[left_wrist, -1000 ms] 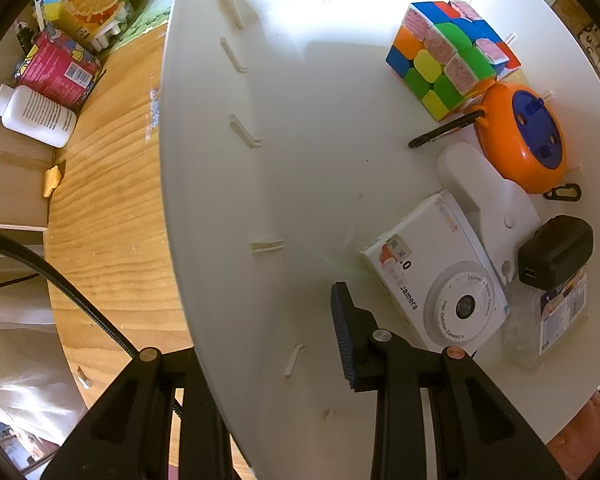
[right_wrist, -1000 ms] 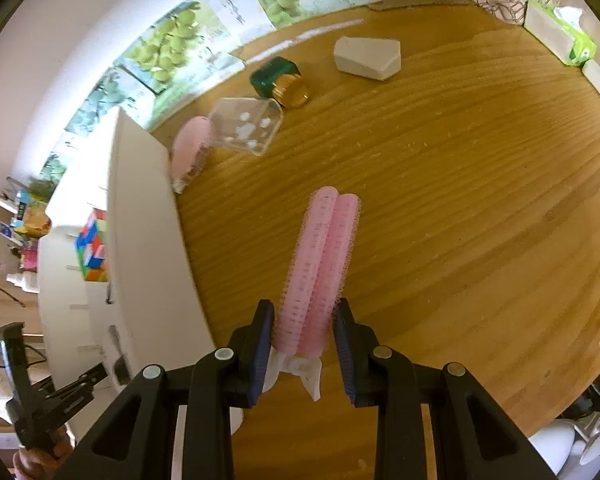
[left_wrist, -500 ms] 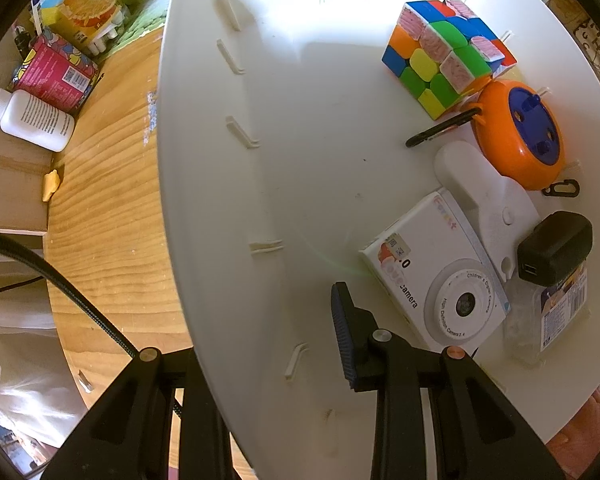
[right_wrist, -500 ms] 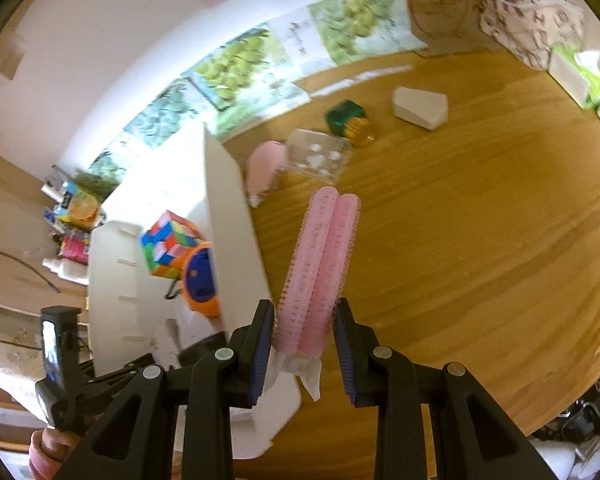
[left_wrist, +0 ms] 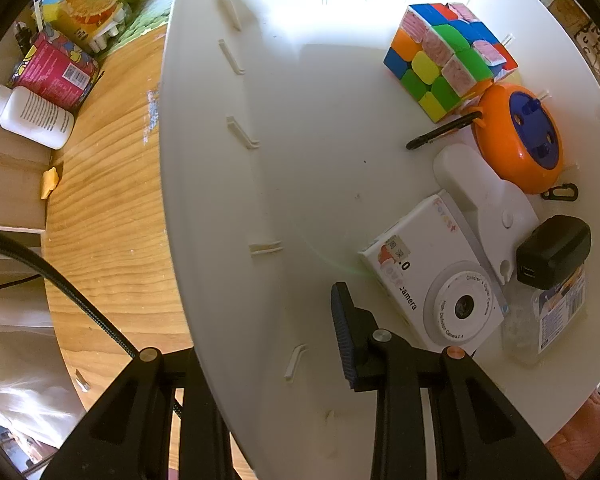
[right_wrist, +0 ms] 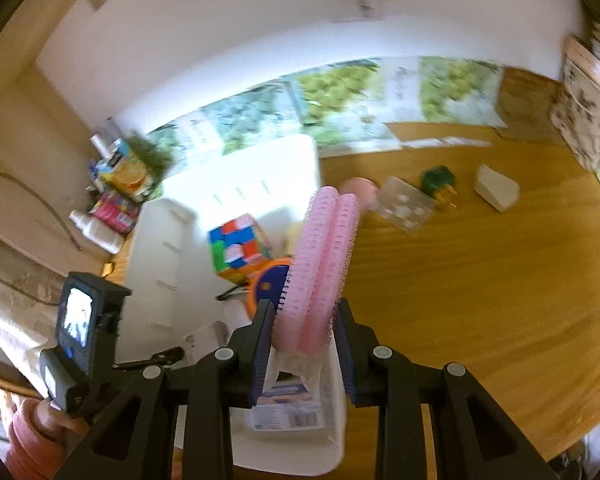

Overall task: Organize rigid objects
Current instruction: 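Carry the pink hair roller into the tray and release it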

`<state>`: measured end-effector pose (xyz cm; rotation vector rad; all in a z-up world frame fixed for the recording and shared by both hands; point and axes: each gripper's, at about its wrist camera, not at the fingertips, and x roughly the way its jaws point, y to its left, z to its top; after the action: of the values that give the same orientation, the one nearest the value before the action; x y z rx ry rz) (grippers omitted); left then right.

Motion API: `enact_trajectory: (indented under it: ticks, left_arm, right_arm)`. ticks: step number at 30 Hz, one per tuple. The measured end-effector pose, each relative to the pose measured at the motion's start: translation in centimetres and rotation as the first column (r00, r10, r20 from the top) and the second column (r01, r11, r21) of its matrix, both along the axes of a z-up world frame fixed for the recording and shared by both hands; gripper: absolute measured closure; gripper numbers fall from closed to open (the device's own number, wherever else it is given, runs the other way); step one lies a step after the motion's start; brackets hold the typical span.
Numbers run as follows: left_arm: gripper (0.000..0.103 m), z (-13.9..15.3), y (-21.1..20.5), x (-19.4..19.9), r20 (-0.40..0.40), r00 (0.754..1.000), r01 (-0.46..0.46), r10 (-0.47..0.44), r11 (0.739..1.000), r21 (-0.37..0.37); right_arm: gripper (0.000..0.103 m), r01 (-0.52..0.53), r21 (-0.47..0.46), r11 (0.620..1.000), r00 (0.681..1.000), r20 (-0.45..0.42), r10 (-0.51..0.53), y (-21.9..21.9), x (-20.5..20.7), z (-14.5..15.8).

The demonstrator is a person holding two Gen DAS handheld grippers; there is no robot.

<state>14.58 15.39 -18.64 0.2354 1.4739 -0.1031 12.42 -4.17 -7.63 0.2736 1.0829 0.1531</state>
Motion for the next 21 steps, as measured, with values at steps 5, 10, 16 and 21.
enact_trajectory:
  ticks: [5, 10, 16, 21]
  left_arm:
    - [0.071, 0.0, 0.1, 0.0, -0.001, 1.000, 0.000, 0.000, 1.000, -0.002]
    - [0.071, 0.0, 0.2, 0.1, -0.001, 1.000, -0.001, 0.001, 1.000, -0.003]
    - [0.071, 0.0, 0.7, 0.2, -0.001, 1.000, -0.013, 0.013, 1.000, -0.004]
    - [0.071, 0.0, 0.7, 0.3, 0.001, 1.000, -0.015, 0.015, 1.000, -0.002]
  right_arm:
    - [0.073, -0.078, -0.035, 0.996, 0.996, 0.036, 0.079, 2.2, 0.0, 0.5]
    - [0.073, -0.137, -0.055, 0.989, 0.988, 0.063, 0.141, 3.9, -0.2, 0.6]
    - [0.073, -0.196, -0.066, 0.978, 0.976, 0.085, 0.201, 5.3, -0.4, 0.7]
    - [0.073, -0.234, -0.070, 0.970, 0.967, 0.088, 0.240, 6.2, -0.5, 0.5]
